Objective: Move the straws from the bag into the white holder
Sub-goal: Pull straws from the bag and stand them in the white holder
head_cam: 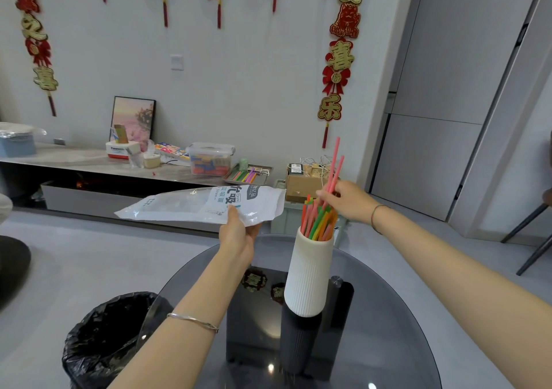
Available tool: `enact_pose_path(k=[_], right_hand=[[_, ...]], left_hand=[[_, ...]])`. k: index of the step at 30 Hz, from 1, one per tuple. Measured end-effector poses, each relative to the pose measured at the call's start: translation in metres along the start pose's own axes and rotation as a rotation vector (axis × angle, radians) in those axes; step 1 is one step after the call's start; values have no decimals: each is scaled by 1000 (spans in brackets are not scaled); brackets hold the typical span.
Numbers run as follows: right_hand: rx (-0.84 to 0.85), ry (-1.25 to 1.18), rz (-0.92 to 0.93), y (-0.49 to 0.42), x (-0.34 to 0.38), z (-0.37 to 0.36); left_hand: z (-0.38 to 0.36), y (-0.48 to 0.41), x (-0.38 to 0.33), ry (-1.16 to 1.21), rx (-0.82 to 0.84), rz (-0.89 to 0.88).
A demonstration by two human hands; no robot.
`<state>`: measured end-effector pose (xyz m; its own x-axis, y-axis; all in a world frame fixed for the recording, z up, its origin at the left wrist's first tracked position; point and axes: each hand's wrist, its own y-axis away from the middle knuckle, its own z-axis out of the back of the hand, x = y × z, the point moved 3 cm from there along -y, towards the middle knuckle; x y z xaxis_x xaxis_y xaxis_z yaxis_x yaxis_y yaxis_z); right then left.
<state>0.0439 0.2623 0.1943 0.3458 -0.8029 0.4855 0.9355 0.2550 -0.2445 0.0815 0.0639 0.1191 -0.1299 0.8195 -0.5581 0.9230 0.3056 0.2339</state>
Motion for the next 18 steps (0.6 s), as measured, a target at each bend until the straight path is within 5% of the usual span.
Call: enact_pose_path(k=[4, 10, 18], right_hand=[[-63, -143, 11, -2, 1, 5], [-443, -261, 134, -5, 16, 20], [-255, -145, 180, -4, 23, -6]], left_hand=[[3, -2, -1, -3, 7, -5], [4, -3, 0, -5, 8, -4], [7, -4, -1, 6, 20, -5]])
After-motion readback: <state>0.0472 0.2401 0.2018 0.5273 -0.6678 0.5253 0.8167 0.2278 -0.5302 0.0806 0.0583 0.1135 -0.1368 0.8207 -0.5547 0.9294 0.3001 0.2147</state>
